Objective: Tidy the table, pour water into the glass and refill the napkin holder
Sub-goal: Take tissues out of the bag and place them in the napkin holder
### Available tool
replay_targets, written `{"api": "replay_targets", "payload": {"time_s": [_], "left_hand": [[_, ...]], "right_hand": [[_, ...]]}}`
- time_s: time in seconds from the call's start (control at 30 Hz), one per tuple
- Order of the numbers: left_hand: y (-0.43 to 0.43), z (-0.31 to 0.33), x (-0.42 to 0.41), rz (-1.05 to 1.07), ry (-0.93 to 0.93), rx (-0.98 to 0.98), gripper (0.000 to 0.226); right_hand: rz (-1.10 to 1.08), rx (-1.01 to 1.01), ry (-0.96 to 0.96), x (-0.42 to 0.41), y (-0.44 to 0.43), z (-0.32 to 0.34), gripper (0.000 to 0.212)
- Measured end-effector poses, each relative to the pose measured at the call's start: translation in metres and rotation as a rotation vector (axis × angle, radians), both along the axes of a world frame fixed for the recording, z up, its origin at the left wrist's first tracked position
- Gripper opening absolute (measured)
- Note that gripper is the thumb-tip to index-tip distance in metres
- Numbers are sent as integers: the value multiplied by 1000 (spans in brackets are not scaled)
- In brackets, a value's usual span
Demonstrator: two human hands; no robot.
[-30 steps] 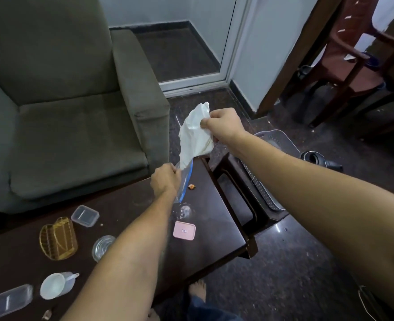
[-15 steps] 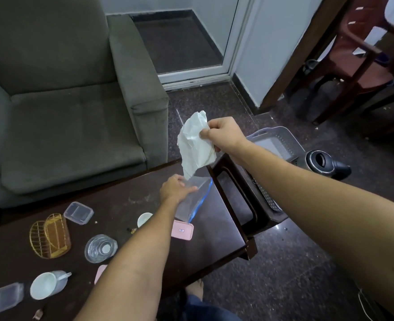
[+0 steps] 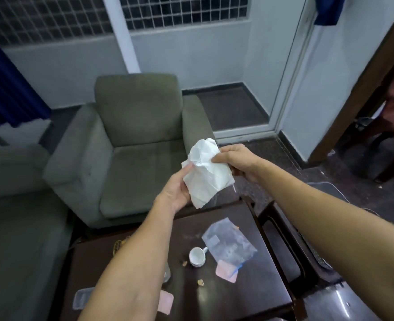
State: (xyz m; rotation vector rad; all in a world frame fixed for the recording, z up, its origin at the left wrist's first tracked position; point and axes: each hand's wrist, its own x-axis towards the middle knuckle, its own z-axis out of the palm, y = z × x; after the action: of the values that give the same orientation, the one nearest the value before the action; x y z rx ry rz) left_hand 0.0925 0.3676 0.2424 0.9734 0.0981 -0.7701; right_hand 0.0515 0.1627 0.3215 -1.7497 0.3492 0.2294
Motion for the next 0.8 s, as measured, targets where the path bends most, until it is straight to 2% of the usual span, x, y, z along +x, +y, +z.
{"api": "replay_targets", "payload": {"time_s": [0.1,0.27,0.33,0.47,0.57,0.67,0.8], "left_hand": [[37,29,6,48,-80,57,48],[105,64,10,231,-149,182,47],[131,73,11,280,-165,200,44],[178,83,21,349,-193,259,39],[211,87,26,379,-201,308,32],[239,88,29,386,-215,339,37],[262,84,30,411,-243,426,38]], "right_hand": [[6,53,-7,5,30,23,13],[-22,70,46,14,87,37,52],[16,82,83,18,114,38,59],[84,88,81,26,168,42,44],[102,13,55,33,199,44,27],[91,-41,4,39,223,42,7],[108,-62,-41,42,254,39,12]]}}
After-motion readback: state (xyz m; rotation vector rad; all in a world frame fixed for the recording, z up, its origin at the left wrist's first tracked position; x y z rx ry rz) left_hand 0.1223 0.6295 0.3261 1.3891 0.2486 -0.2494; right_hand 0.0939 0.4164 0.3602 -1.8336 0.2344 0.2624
